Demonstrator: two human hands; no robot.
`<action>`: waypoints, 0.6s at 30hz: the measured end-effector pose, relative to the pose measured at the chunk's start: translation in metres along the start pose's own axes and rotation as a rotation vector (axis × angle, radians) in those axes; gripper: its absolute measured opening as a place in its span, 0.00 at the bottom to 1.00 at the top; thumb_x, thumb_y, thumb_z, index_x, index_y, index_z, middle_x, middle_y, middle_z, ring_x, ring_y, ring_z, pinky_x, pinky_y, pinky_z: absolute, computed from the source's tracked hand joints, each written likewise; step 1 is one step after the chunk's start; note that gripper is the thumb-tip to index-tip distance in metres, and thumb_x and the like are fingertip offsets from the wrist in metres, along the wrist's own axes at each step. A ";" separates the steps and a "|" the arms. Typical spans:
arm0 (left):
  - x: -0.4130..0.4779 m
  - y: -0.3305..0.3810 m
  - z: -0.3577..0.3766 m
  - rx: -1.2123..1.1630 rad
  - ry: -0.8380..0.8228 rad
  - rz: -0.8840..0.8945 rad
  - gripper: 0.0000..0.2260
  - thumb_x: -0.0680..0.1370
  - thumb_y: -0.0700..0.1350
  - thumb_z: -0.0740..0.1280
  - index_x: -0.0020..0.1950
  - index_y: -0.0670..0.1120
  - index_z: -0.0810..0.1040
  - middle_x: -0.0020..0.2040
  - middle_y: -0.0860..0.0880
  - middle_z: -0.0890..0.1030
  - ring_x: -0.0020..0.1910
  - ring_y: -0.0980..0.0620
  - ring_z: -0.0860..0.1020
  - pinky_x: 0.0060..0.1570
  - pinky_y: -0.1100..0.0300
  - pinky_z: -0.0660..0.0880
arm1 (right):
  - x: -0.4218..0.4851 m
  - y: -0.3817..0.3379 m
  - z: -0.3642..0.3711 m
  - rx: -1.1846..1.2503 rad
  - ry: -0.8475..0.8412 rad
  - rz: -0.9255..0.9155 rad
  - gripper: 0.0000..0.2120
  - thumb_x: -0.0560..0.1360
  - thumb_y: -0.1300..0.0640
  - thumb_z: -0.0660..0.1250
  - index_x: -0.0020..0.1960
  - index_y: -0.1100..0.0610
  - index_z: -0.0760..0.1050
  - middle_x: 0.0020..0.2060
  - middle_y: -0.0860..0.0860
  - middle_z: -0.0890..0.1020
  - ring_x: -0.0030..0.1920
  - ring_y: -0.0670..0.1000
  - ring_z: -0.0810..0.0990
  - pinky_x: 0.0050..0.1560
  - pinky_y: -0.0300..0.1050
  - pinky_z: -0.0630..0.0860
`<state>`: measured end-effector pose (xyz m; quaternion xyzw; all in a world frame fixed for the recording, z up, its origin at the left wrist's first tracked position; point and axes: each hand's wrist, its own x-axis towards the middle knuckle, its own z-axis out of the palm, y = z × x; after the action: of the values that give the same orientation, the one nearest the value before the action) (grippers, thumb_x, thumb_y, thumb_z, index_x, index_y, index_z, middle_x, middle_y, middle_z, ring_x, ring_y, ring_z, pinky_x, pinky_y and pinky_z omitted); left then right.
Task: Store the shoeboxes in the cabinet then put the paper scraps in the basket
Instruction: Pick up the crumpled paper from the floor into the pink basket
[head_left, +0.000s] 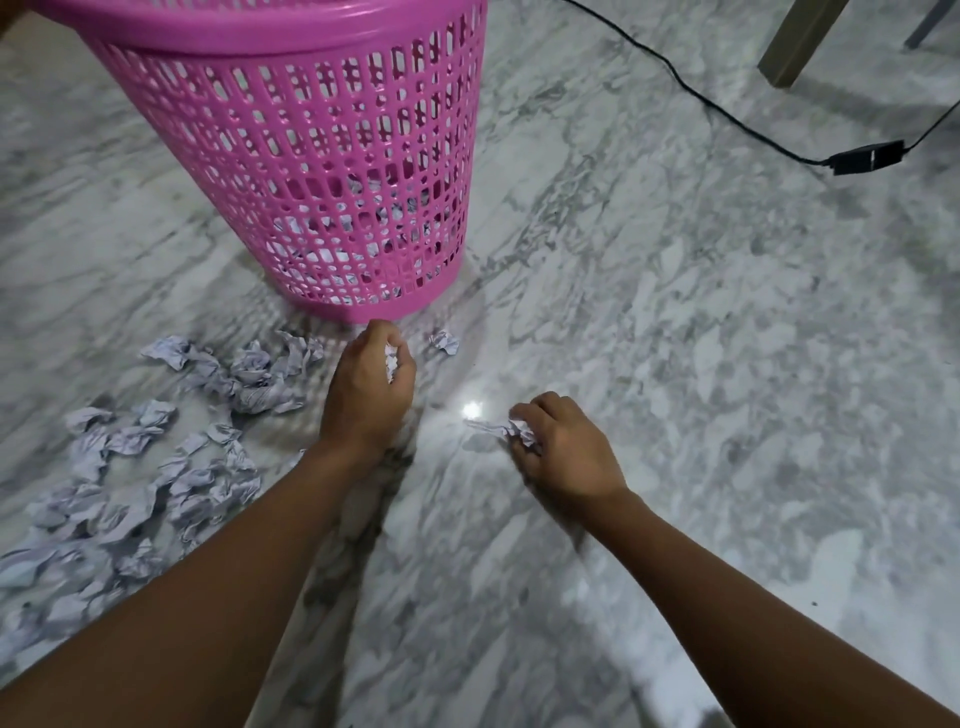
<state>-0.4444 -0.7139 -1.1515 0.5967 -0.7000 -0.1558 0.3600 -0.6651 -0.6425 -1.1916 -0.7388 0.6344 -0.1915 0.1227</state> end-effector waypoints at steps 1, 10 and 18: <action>0.000 0.000 -0.004 0.005 0.015 0.001 0.02 0.78 0.38 0.64 0.47 0.41 0.71 0.39 0.46 0.74 0.40 0.46 0.72 0.39 0.56 0.66 | 0.003 0.002 -0.002 0.010 -0.036 -0.005 0.18 0.74 0.45 0.61 0.54 0.54 0.79 0.48 0.52 0.78 0.47 0.55 0.77 0.37 0.47 0.75; -0.035 -0.024 -0.012 0.255 -0.135 0.027 0.11 0.78 0.50 0.61 0.48 0.44 0.79 0.44 0.43 0.77 0.45 0.41 0.75 0.45 0.49 0.73 | 0.066 -0.019 -0.009 0.183 -0.068 0.076 0.10 0.72 0.54 0.68 0.51 0.57 0.79 0.48 0.56 0.80 0.48 0.58 0.79 0.42 0.46 0.70; -0.058 -0.037 0.002 0.428 -0.124 -0.027 0.06 0.73 0.45 0.70 0.45 0.42 0.80 0.53 0.39 0.76 0.48 0.38 0.75 0.48 0.49 0.74 | 0.128 -0.053 0.021 0.010 -0.043 -0.088 0.14 0.76 0.53 0.67 0.60 0.58 0.76 0.62 0.54 0.77 0.57 0.59 0.75 0.46 0.51 0.77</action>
<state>-0.4173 -0.6680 -1.1958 0.6582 -0.7298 -0.0451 0.1794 -0.5932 -0.7612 -1.1719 -0.7692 0.5977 -0.1838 0.1315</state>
